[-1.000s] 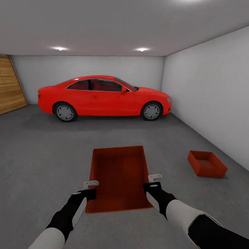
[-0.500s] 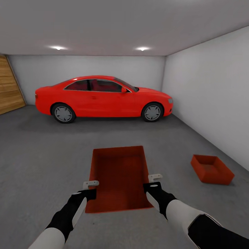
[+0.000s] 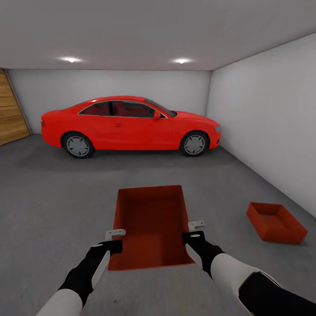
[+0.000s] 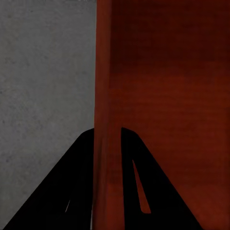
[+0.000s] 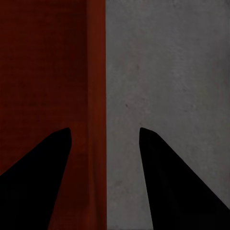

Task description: Move the two storage containers from the living room to the garage. In the garage, place one container on the floor and stack the other container on top of it (either order is fine).

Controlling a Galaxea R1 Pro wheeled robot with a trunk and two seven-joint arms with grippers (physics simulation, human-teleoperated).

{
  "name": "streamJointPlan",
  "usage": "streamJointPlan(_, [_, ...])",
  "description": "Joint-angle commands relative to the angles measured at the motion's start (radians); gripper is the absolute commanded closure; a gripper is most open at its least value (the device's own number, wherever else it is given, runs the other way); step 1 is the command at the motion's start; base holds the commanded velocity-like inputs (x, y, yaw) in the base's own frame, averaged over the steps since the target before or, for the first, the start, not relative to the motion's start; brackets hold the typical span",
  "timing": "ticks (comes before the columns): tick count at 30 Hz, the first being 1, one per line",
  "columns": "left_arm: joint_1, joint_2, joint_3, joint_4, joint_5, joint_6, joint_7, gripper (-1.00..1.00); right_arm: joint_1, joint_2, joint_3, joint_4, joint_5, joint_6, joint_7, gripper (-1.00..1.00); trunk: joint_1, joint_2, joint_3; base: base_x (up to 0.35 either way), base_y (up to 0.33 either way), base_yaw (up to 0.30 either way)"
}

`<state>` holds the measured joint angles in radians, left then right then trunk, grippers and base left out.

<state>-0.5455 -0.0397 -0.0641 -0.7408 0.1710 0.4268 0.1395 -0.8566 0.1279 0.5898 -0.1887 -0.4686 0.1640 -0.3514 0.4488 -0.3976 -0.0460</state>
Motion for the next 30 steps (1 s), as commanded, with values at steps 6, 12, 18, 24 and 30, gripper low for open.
streamJointPlan(6, [0.000,0.011,-0.005,-0.003,-0.058,-0.019,0.028,1.00,-0.001,-0.001,0.021,0.000,-0.042,0.005,0.020,1.00,0.001,-0.002,-0.002,0.322,0.000,0.000])
streamJointPlan(12, [0.000,0.011,-0.005,-0.003,-0.058,-0.019,0.028,1.00,-0.001,-0.001,0.021,0.000,-0.042,0.005,0.020,1.00,0.001,-0.002,-0.002,0.322,0.000,0.000])
streamJointPlan(18, [-0.001,0.011,-0.005,-0.003,-0.058,-0.019,0.028,1.00,-0.001,-0.001,0.021,0.000,-0.042,0.005,0.020,1.00,0.001,-0.002,-0.002,0.322,0.000,0.000])
streamJointPlan(24, [-0.001,0.011,-0.005,-0.003,-0.058,-0.019,0.028,1.00,-0.001,0.000,0.021,0.000,-0.042,0.005,0.020,1.00,0.001,-0.002,-0.002,0.322,0.000,0.000])
streamJointPlan(30, [-0.001,0.011,-0.004,-0.003,-0.058,-0.019,0.028,1.00,-0.001,-0.001,0.021,0.000,-0.043,0.005,0.020,1.00,0.001,-0.002,-0.002,0.322,0.000,0.000])
